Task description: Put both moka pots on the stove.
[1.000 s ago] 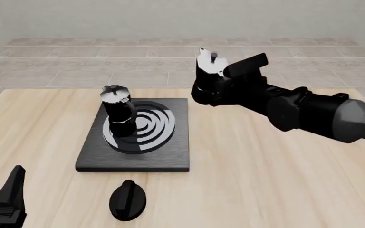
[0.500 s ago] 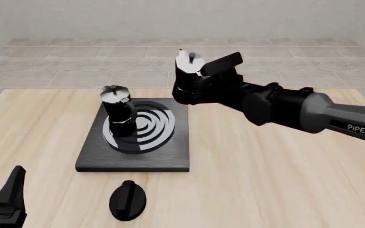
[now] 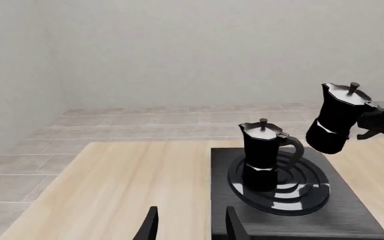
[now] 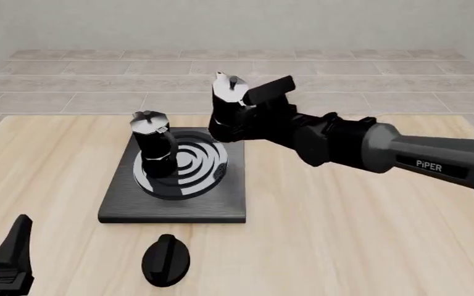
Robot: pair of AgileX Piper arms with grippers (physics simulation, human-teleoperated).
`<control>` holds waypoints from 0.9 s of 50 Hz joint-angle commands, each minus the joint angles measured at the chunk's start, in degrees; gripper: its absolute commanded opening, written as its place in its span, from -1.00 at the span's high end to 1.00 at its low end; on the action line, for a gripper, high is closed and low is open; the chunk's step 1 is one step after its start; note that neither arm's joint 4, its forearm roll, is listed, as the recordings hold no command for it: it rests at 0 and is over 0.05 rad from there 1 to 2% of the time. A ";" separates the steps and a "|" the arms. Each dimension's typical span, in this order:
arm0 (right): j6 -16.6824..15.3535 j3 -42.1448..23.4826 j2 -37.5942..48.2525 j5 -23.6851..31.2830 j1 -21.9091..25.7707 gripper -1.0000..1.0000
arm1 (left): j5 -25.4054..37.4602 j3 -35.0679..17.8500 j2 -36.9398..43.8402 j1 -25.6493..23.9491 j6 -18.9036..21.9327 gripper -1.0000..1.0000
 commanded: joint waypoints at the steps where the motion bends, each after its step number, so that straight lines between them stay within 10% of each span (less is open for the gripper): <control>1: 0.63 -1.53 0.49 -1.12 1.67 1.00 | -0.09 0.04 0.00 0.01 0.13 -1.00; 45: 0.17 -3.56 3.35 -1.30 4.87 1.00 | 0.02 -0.04 0.00 0.06 -0.02 -1.00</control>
